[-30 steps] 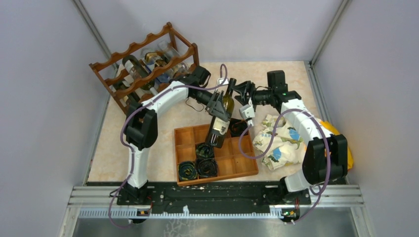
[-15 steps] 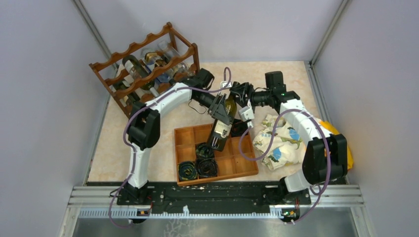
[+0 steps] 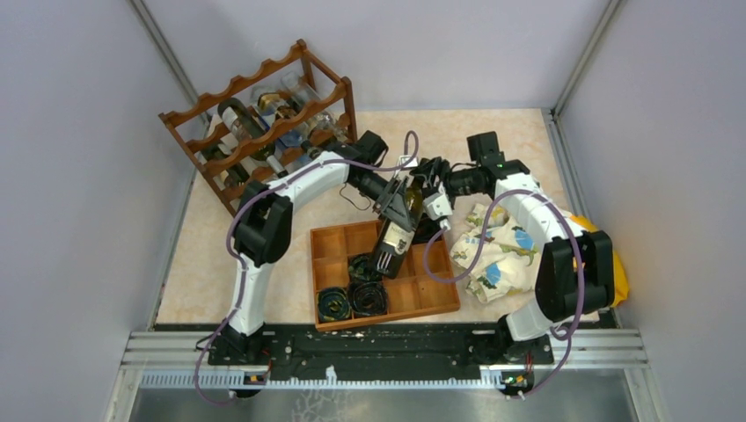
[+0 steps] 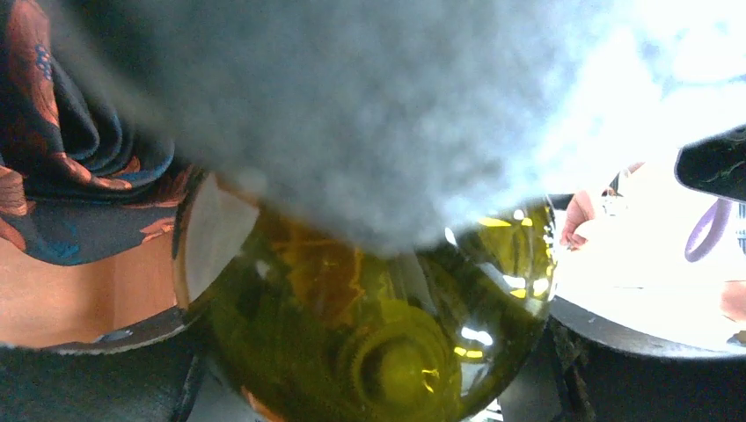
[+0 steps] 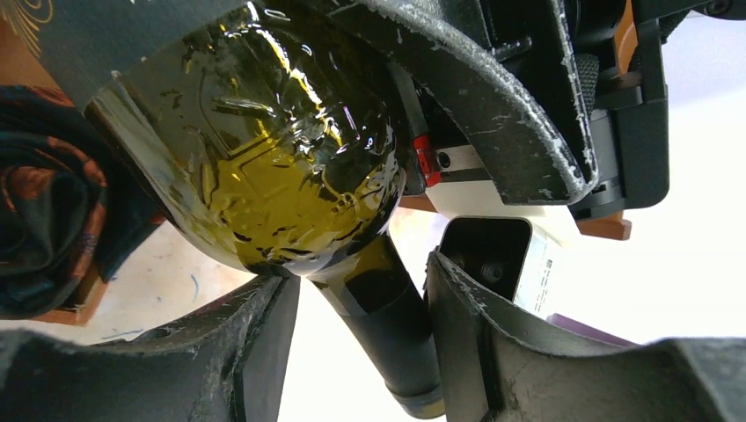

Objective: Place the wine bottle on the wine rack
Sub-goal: Place the wine bottle at the center of the board.

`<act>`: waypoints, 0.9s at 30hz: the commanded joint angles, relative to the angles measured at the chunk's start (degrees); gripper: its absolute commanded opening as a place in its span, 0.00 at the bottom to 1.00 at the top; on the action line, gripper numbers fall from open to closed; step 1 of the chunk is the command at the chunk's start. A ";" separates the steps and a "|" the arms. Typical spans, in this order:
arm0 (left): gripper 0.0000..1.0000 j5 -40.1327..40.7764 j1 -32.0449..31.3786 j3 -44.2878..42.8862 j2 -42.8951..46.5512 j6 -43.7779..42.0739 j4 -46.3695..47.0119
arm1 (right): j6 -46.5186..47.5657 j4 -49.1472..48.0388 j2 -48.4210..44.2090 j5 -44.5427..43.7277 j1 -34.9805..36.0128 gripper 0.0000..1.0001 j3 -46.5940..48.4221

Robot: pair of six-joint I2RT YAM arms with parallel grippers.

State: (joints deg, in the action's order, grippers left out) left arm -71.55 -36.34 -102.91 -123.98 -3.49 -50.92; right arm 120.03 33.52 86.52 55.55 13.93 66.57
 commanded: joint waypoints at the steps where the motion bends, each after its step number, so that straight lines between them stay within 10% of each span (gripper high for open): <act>1: 0.00 -6.67 -1.63 -0.55 1.76 -2.22 1.02 | 32.65 5.64 1.22 0.57 1.10 0.54 1.58; 19: 0.22 2.57 -1.15 -1.48 1.52 -3.03 -1.86 | 32.97 10.13 -2.57 1.11 -1.57 0.00 -0.42; 27: 0.40 8.16 0.04 -2.57 1.14 -2.89 -2.20 | 30.69 10.49 -7.32 0.96 -3.58 0.00 -6.31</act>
State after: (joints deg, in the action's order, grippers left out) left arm -65.25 -36.60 -102.43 -124.09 -4.36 -55.27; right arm 120.05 40.51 83.24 51.90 10.94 62.19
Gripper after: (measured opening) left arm 0.832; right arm 0.348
